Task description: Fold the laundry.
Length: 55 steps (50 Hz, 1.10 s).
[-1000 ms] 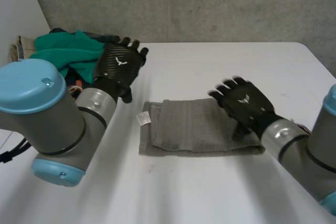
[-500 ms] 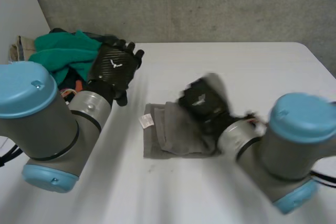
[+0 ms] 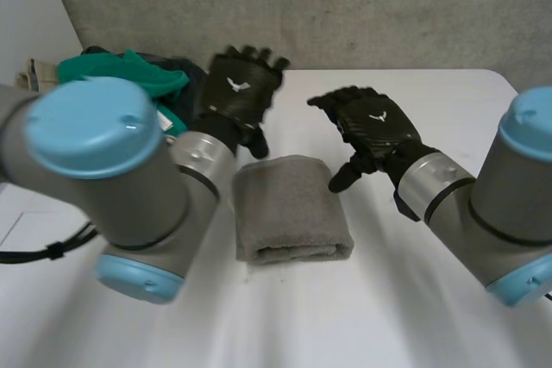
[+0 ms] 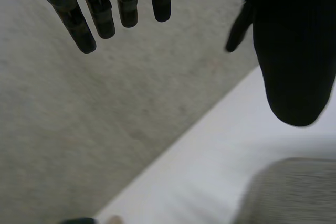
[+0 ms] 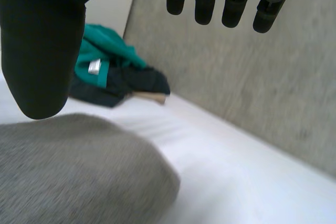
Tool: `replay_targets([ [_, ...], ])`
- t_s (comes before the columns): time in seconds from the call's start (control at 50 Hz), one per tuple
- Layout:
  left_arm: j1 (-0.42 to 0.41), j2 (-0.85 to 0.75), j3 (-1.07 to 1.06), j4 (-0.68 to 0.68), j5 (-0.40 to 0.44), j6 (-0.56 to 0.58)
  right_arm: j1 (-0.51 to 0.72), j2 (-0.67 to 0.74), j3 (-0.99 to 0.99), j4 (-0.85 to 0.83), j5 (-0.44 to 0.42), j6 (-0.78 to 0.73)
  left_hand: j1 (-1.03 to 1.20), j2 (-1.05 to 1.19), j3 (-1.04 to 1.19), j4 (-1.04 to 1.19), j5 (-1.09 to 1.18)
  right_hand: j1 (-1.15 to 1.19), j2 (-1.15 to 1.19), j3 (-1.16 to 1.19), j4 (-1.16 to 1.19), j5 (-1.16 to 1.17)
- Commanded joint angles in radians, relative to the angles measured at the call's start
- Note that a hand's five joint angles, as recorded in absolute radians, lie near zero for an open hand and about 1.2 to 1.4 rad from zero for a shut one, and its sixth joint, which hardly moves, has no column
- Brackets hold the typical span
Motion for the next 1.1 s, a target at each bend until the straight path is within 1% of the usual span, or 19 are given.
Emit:
replay_targets([
  [0.02, -0.066, -0.209, 0.167, -0.222, -0.070, -0.136, 0.005, 0.207, -0.218, 0.302, 0.007, 0.013, 0.024, 0.016, 0.015, 0.020, -0.011, -0.040, -0.025, -0.025, -0.023, -0.040],
  [0.04, -0.064, -0.250, 0.194, -0.271, -0.104, -0.160, 0.005, 0.233, -0.246, 0.329, 0.006, 0.020, 0.024, 0.016, 0.015, 0.020, -0.011, -0.040, -0.025, -0.025, -0.023, -0.040],
  [0.12, -0.055, -0.309, 0.228, -0.356, -0.167, -0.192, 0.004, 0.338, -0.371, 0.467, -0.004, 0.025, 0.024, 0.016, 0.015, 0.020, -0.011, -0.040, -0.025, -0.025, -0.023, -0.040],
  [0.28, 0.042, -0.344, 0.196, -0.421, -0.171, -0.188, 0.008, 0.479, -0.479, 0.529, 0.045, -0.031, 0.024, 0.016, 0.015, 0.020, -0.011, -0.040, -0.025, -0.025, -0.023, -0.040],
  [0.34, 0.043, -0.347, 0.179, -0.425, -0.165, -0.186, 0.011, 0.479, -0.477, 0.527, 0.090, -0.070, 0.024, 0.016, 0.015, 0.020, -0.011, -0.040, -0.025, -0.025, -0.023, -0.040],
  [0.36, 0.042, -0.337, 0.167, -0.425, -0.158, -0.186, 0.017, 0.470, -0.465, 0.518, 0.129, -0.094, 0.024, 0.016, 0.015, 0.020, -0.011, -0.040, -0.025, -0.025, -0.023, -0.040],
  [0.42, 0.036, -0.288, 0.164, -0.425, -0.135, -0.186, 0.021, 0.448, -0.441, 0.498, 0.182, -0.127, 0.021, 0.013, 0.012, 0.017, -0.014, -0.040, -0.025, -0.025, -0.023, -0.040],
  [0.48, 0.034, -0.213, 0.153, -0.415, -0.109, -0.186, 0.021, 0.361, -0.376, 0.416, 0.223, -0.151, 0.015, 0.007, 0.007, 0.011, -0.020, -0.040, -0.025, -0.025, -0.023, -0.040],
  [0.5, 0.034, -0.168, 0.153, -0.405, -0.087, -0.186, 0.018, 0.288, -0.323, 0.359, 0.236, -0.160, 0.015, 0.007, 0.007, 0.011, -0.020, -0.040, -0.025, -0.025, -0.023, -0.040],
  [0.56, 0.039, -0.099, 0.159, -0.367, -0.026, -0.186, 0.010, 0.162, -0.219, 0.275, 0.237, -0.159, 0.009, 0.001, 0.001, 0.005, -0.025, -0.040, -0.025, -0.025, -0.023, -0.040],
  [0.62, 0.049, -0.062, 0.164, -0.330, 0.037, -0.185, 0.007, 0.120, -0.148, 0.245, 0.239, -0.156, 0.003, -0.005, -0.005, -0.001, -0.031, -0.040, -0.025, -0.025, -0.023, -0.040],
  [0.72, 0.120, -0.015, 0.175, -0.295, 0.272, -0.185, 0.008, 0.119, -0.002, 0.236, 0.230, -0.124, 0.015, 0.007, 0.007, 0.011, -0.020, -0.040, -0.025, -0.025, -0.023, -0.040],
  [0.74, 0.132, 0.002, 0.181, -0.296, 0.368, -0.185, 0.008, 0.117, 0.024, 0.228, 0.230, -0.098, 0.015, 0.007, 0.007, 0.011, -0.020, -0.040, -0.025, -0.025, -0.023, -0.040],
  [0.78, 0.140, 0.019, 0.187, -0.298, 0.469, -0.188, 0.010, 0.117, 0.043, 0.215, 0.228, -0.062, 0.018, 0.010, 0.009, 0.014, -0.017, -0.040, -0.025, -0.025, -0.023, -0.040],
  [0.8, 0.143, 0.027, 0.187, -0.299, 0.562, -0.192, 0.014, 0.119, 0.053, 0.201, 0.227, -0.030, 0.018, 0.010, 0.009, 0.014, -0.017, -0.040, -0.025, -0.025, -0.023, -0.040],
  [0.86, 0.143, 0.033, 0.186, -0.324, 0.689, -0.196, 0.022, 0.129, 0.058, 0.178, 0.223, -0.003, 0.021, 0.013, 0.012, 0.017, -0.014, -0.040, -0.025, -0.025, -0.023, -0.040],
  [0.9, 0.143, 0.035, 0.187, -0.342, 0.711, -0.196, 0.024, 0.151, 0.052, 0.164, 0.211, 0.027, 0.021, 0.013, 0.012, 0.017, -0.014, -0.040, -0.025, -0.025, -0.023, -0.040],
  [1.02, 0.132, 0.035, 0.182, -0.385, 0.714, -0.185, 0.051, 0.258, 0.006, 0.116, 0.138, 0.086, 0.018, 0.010, 0.009, 0.014, -0.017, -0.040, -0.025, -0.025, -0.023, -0.040],
  [1.1, 0.132, 0.036, 0.181, -0.385, 0.712, -0.186, 0.074, 0.319, -0.052, 0.109, 0.136, 0.091, 0.018, 0.010, 0.009, 0.014, -0.017, -0.040, -0.025, -0.025, -0.023, -0.040],
])
